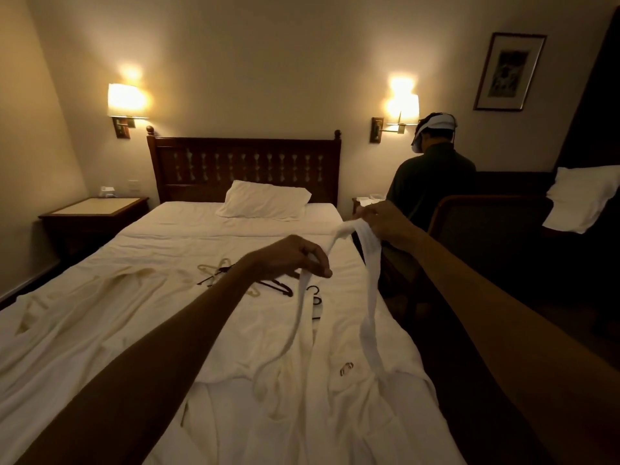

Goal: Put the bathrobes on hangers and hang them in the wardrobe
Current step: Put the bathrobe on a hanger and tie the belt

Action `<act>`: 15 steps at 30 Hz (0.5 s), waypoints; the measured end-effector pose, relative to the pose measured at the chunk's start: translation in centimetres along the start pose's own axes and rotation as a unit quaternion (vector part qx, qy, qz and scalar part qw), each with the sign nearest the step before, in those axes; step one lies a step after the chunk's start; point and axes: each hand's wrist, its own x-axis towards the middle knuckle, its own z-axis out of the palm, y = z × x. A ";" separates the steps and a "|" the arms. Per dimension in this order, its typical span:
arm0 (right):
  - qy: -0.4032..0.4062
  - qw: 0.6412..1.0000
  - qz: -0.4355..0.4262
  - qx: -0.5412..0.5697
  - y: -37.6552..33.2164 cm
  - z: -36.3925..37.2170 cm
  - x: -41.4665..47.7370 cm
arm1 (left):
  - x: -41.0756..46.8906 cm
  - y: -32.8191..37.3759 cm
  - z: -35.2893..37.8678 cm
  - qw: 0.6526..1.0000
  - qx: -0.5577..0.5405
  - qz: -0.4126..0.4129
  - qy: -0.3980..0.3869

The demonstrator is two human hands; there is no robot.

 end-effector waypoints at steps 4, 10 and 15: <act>-0.167 0.977 0.130 -0.004 0.0 -0.4 -0.9 | -0.2 2.4 -2.4 0.992 0.105 0.046 0.046; -0.275 0.931 0.176 0.162 0.3 0.3 -1.2 | -0.2 2.3 -1.4 0.989 0.134 -0.056 -0.016; -0.280 0.911 0.154 0.262 1.3 1.3 -1.7 | 0.0 0.7 -0.3 0.997 0.029 -0.073 0.015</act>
